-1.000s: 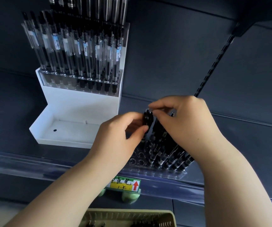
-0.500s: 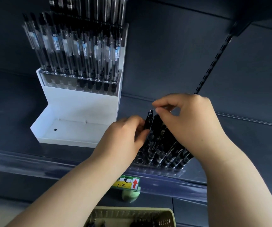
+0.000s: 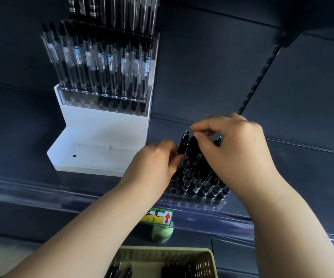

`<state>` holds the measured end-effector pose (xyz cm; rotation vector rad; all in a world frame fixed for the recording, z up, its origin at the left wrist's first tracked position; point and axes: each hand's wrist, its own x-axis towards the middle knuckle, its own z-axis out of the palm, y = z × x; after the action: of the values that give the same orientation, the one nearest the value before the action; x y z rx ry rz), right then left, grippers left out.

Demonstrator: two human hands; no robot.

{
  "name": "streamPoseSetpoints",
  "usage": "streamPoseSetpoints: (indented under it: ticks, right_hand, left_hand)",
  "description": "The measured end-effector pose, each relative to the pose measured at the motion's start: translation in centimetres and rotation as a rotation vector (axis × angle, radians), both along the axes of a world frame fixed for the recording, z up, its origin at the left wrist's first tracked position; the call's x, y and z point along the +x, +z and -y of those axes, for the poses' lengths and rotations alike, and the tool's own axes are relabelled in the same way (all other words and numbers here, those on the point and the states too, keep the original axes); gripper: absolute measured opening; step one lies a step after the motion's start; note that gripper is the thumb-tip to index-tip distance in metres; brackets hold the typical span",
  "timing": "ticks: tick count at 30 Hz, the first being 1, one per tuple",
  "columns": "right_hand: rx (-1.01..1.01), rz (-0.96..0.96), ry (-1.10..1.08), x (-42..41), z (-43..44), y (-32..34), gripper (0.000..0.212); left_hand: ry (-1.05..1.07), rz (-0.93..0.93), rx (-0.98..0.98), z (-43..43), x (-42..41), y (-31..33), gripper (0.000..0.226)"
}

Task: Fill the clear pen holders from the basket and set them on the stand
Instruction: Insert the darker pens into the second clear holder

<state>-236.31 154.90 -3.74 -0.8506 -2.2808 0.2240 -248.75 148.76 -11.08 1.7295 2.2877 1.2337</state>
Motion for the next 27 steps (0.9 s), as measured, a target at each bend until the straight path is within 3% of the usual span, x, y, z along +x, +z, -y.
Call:
streamPoseSetpoints:
  ticks: [5,11,16,21,27]
  right_hand:
    - [0.165,-0.087,0.084,0.6,2.3,-0.6,0.017]
    - [0.143,-0.007,0.183,2.5,6.0,-3.6,0.017]
    - [-0.159,0.136,0.148,4.7,9.1,-8.1,0.017]
    - [-0.531,0.460,-0.003,6.5,11.2,-13.5,0.022]
    - [-0.770,0.651,-0.108,8.4,14.1,-18.5,0.022]
  left_hand:
    - [0.033,-0.044,-0.052,1.5,-0.2,-0.4,0.034]
    - [-0.042,-0.358,-0.029,6.1,1.2,-1.1,0.027]
    - [-0.079,-0.443,-0.120,10.4,3.3,-3.8,0.023]
    - [-0.053,-0.394,-0.465,14.0,5.4,-8.3,0.035]
    - [0.001,-0.083,-0.849,16.7,6.5,-13.7,0.029]
